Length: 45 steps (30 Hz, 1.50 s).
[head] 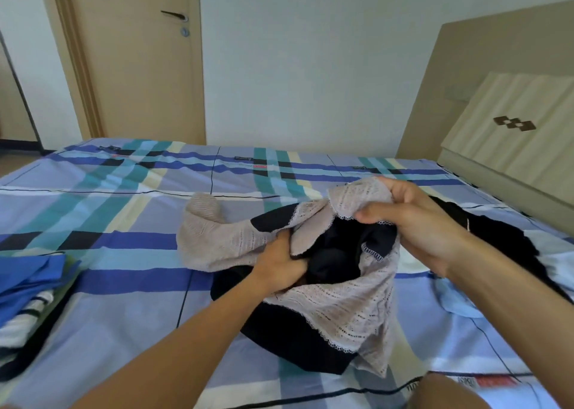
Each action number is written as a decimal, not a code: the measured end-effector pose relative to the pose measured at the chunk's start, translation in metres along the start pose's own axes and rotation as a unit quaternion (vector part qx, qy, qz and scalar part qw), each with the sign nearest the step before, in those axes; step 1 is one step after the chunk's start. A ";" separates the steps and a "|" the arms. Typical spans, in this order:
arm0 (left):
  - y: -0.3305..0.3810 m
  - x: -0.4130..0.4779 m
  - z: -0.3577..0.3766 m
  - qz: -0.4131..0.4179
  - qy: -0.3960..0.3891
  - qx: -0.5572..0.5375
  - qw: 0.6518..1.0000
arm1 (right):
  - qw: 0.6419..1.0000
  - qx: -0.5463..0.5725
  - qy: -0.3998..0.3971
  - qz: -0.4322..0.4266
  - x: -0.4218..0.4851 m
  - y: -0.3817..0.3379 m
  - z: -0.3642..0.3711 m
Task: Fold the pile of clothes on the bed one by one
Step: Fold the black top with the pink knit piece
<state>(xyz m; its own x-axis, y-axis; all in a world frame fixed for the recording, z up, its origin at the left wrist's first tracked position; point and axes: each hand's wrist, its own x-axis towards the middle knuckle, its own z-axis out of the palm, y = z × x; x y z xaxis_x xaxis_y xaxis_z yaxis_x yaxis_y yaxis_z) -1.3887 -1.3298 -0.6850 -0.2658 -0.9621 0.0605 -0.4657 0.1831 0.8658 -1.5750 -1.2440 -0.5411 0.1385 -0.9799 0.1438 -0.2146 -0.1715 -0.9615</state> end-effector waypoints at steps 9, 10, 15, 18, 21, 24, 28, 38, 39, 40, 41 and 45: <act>0.071 0.007 -0.061 0.089 0.008 -0.014 0.996 | 0.967 -0.174 0.185 0.028 0.017 0.007 -0.071; 0.083 0.012 -0.082 0.093 0.030 0.008 0.995 | 0.958 -0.208 0.194 0.030 0.025 0.007 -0.081; 0.161 0.046 -0.184 0.102 0.172 0.180 0.963 | 0.855 -0.485 0.180 -0.019 0.072 -0.033 -0.099; 0.224 0.053 -0.245 0.095 0.235 0.281 0.926 | 0.815 -0.544 0.190 -0.063 0.108 -0.099 -0.100; 0.290 0.050 -0.297 0.086 0.287 0.380 0.875 | 0.774 -0.576 0.234 -0.120 0.141 -0.186 -0.106; 0.372 0.035 -0.347 0.095 0.365 0.452 0.808 | 0.727 -0.575 0.325 -0.187 0.158 -0.292 -0.109; 0.459 0.013 -0.406 0.082 0.417 0.448 0.787 | 0.657 -0.574 0.432 -0.225 0.166 -0.397 -0.113; 0.419 0.000 -0.375 -0.009 -0.178 0.302 0.936 | 0.830 -0.472 0.233 -0.185 0.196 -0.362 -0.046; 0.409 0.011 -0.367 0.013 -0.134 0.300 0.944 | 0.858 -0.429 0.193 -0.206 0.197 -0.352 -0.035; 0.401 0.019 -0.359 0.052 -0.073 0.295 0.951 | 0.883 -0.378 0.154 -0.232 0.194 -0.347 -0.025; 0.392 0.029 -0.350 0.098 -0.028 0.271 0.957 | 0.896 -0.338 0.123 -0.260 0.192 -0.343 -0.015; 0.366 0.051 -0.327 0.225 -0.105 0.090 0.965 | 0.891 -0.274 0.113 -0.343 0.185 -0.346 0.006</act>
<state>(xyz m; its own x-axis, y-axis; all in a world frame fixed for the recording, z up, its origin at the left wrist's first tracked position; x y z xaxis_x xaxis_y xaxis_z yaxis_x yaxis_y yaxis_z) -1.2965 -1.3783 -0.2027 -0.6312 -0.7188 0.2914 -0.3974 0.6224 0.6743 -1.4692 -1.3649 -0.1833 0.2339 -0.6104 0.7568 -0.6033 -0.7015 -0.3794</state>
